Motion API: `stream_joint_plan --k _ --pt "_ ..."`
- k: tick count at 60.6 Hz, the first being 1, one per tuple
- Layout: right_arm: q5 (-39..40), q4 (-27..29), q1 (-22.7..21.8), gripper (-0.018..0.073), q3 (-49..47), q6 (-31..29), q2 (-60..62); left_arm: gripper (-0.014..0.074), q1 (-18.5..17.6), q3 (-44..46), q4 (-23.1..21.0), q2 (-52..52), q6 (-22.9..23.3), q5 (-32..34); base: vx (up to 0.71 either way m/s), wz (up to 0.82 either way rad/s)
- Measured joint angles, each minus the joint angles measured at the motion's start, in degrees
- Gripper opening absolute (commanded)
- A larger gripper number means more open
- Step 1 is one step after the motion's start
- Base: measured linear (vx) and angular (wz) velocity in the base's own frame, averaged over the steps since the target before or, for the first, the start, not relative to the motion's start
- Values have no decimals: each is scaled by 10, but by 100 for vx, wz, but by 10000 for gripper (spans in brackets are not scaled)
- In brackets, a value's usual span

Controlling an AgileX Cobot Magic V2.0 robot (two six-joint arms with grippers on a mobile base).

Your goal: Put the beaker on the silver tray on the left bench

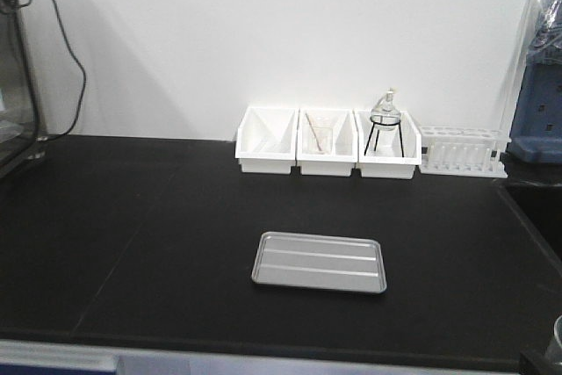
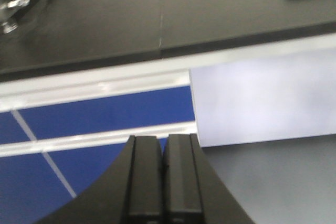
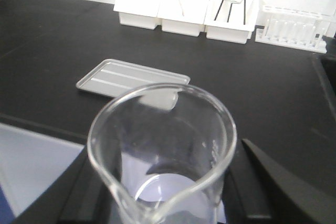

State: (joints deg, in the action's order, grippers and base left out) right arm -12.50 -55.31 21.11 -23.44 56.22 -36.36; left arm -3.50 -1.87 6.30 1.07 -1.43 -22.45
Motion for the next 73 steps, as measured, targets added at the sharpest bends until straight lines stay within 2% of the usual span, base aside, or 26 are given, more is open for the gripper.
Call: stream_joint_plan --k 44,73 --pt "0 0 0 -11 0 0 0 1 0 0 0 0 0 0 34 -13" --pt "0 0 0 -11 0 0 0 1 0 0 0 0 0 0 13 -7"
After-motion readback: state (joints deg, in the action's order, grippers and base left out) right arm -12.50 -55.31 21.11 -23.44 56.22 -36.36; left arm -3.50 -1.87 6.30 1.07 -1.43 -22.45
